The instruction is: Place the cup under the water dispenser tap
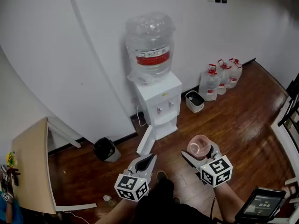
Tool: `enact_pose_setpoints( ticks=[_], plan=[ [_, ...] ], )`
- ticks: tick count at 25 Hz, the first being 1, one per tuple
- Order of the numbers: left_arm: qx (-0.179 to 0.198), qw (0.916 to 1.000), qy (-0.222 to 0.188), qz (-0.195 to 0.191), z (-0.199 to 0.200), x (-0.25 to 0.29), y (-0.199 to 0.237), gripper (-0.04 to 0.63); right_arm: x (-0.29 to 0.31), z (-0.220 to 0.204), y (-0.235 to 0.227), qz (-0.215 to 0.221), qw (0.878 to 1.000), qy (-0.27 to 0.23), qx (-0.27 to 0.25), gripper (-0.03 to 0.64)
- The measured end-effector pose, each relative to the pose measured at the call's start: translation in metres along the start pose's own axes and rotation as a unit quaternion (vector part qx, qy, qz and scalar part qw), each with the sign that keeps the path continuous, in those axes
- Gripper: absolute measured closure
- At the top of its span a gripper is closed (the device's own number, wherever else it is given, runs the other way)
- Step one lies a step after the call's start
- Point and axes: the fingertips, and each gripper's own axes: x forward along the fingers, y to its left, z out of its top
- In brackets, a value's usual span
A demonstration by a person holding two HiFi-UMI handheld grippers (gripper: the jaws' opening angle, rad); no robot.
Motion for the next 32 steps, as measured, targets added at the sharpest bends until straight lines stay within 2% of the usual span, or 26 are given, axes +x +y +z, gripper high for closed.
enact_pose_setpoints(
  ticks=[7,13,16,18,21,24,28,32],
  plan=[
    [-0.010,0.9999,0.005,-0.009,0.004,0.060,0.053,0.581,0.069,0.006,-0.029,0.006,1.000,0.007,-0.021,0.239],
    [0.002,0.9992,0.002,-0.041,0.017,0.116,0.099,0.581,0.140,0.017,-0.066,0.000,1.000,-0.014,-0.008,0.239],
    [0.000,0.9988,0.012,-0.047,0.017,0.143,0.129,0.581,0.179,0.021,-0.079,0.000,1.000,-0.021,-0.013,0.239],
    [0.001,0.9978,0.024,-0.062,0.014,0.162,0.134,0.581,0.197,0.018,-0.090,0.006,1.000,-0.020,-0.015,0.239],
    [0.001,0.9971,0.039,-0.065,0.006,0.183,0.141,0.581,0.220,0.007,-0.103,0.016,1.000,-0.016,-0.017,0.239],
    [-0.007,0.9984,0.042,-0.037,-0.006,0.210,0.159,0.584,0.246,-0.017,-0.125,0.029,1.000,-0.004,-0.011,0.239],
    [-0.009,0.9972,0.073,-0.010,-0.044,0.261,0.175,0.592,0.286,-0.058,-0.168,0.047,0.999,0.016,-0.005,0.239],
    [0.000,0.9951,0.099,-0.009,-0.077,0.311,0.189,0.594,0.326,-0.090,-0.206,0.069,0.997,0.014,0.001,0.239]
  ],
)
